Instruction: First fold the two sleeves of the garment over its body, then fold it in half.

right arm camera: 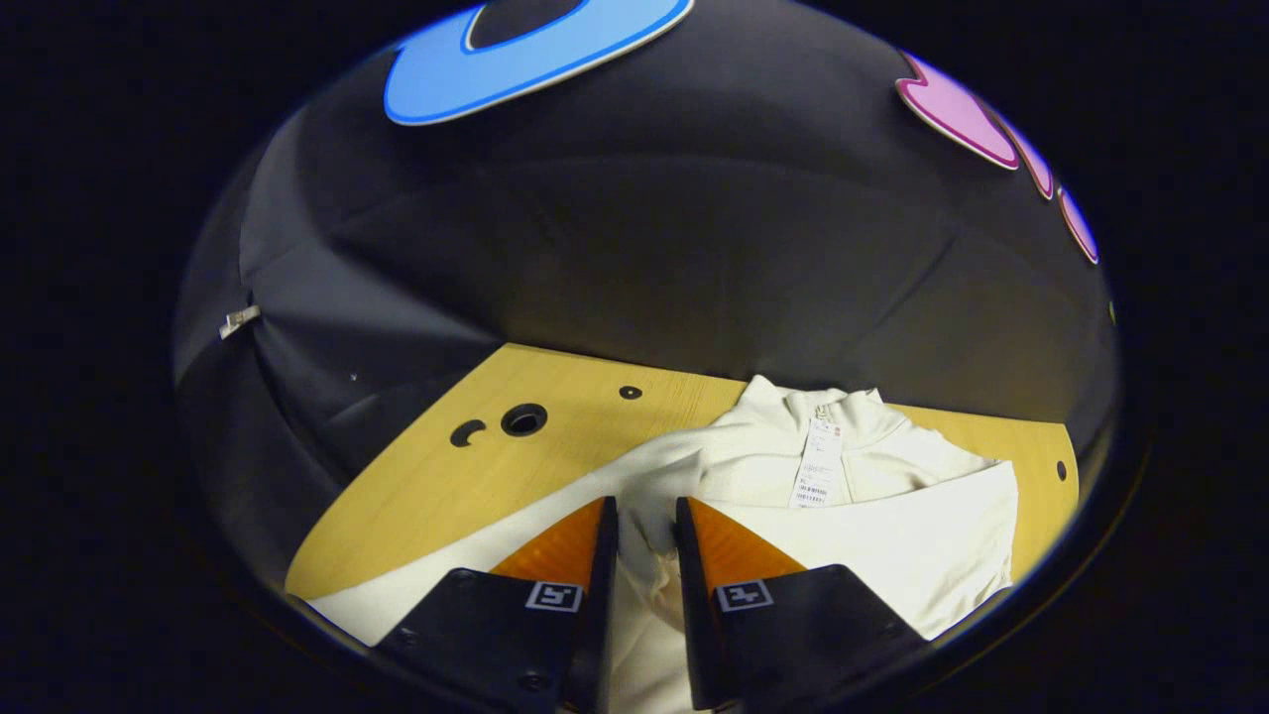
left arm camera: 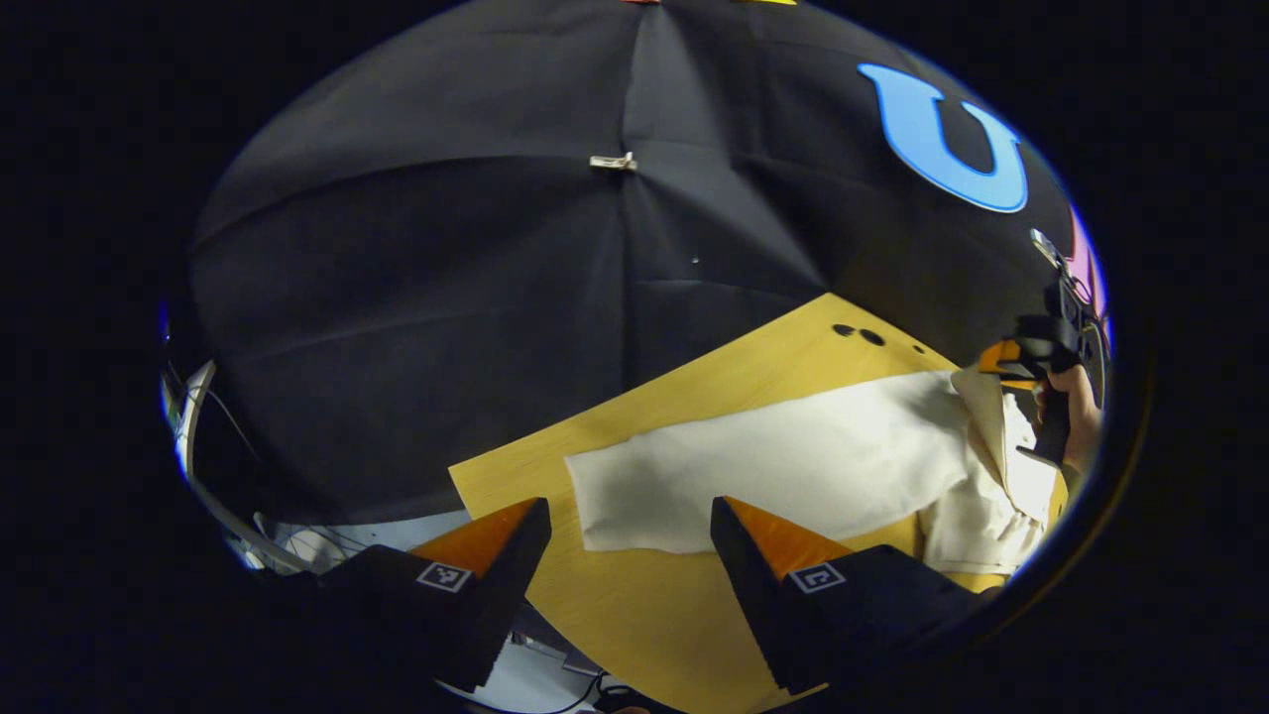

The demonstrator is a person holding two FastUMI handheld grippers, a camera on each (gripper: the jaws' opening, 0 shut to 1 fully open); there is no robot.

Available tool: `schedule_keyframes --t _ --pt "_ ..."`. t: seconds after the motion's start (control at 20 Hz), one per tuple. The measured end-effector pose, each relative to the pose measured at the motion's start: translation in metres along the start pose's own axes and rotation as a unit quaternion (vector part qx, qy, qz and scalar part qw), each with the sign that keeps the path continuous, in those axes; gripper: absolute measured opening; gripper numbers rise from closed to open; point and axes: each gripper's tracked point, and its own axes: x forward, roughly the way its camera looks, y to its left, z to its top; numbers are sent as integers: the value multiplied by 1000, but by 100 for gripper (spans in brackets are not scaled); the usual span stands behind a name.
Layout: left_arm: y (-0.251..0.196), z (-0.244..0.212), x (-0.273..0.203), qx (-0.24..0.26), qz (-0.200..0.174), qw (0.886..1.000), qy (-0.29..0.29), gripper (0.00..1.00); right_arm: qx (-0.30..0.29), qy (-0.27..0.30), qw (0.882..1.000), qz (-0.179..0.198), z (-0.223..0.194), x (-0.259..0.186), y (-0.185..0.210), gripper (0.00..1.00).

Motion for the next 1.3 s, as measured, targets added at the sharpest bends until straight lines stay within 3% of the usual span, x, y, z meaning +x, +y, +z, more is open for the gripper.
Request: schedule_keyframes --t 0.05,0.1,0.25,0.3,0.35,0.6,0.8,0.85,0.9,0.95,1.05,1.1,1.15,1.3 --pt "-2 0 6 -9 2 1000 3 100 -2 -1 1000 8 -1 0 5 26" --pt "-2 1 11 -14 9 1000 2 96 -1 -3 1000 24 -4 -1 10 40" --pt "-2 4 18 -12 26 1000 3 100 -6 -7 999 42 -8 -12 8 92" --pt "-1 3 21 -6 30 1000 6 100 -7 -13 999 39 -5 -16 0 98" --pt "1 3 24 -2 36 999 6 96 -6 -18 999 35 -3 -24 -9 98" --pt "1 -21 50 -15 53 997 47 100 26 -50 998 9 24 -61 -75 98" --pt "-18 -21 55 38 42 997 56 100 27 -84 995 -43 39 -93 -150 97" --pt "-22 -20 60 37 38 997 64 88 18 -90 994 -58 38 -102 -169 97" --pt "-27 -17 62 37 36 996 70 90 18 -93 993 -66 38 -110 -184 97" --pt "-34 -17 66 42 25 996 76 78 23 -93 993 -73 36 -120 -196 97" --pt "-48 -17 71 68 11 995 79 45 38 -89 992 -82 30 -138 -222 97" --pt "-53 -14 75 84 3 993 80 36 41 -87 991 -87 27 -146 -233 97" --pt "-58 -10 76 92 -5 993 78 34 42 -87 991 -94 23 -152 -244 98" --pt "-68 -4 82 97 -9 993 68 8 34 -85 990 -108 12 -174 -274 97"
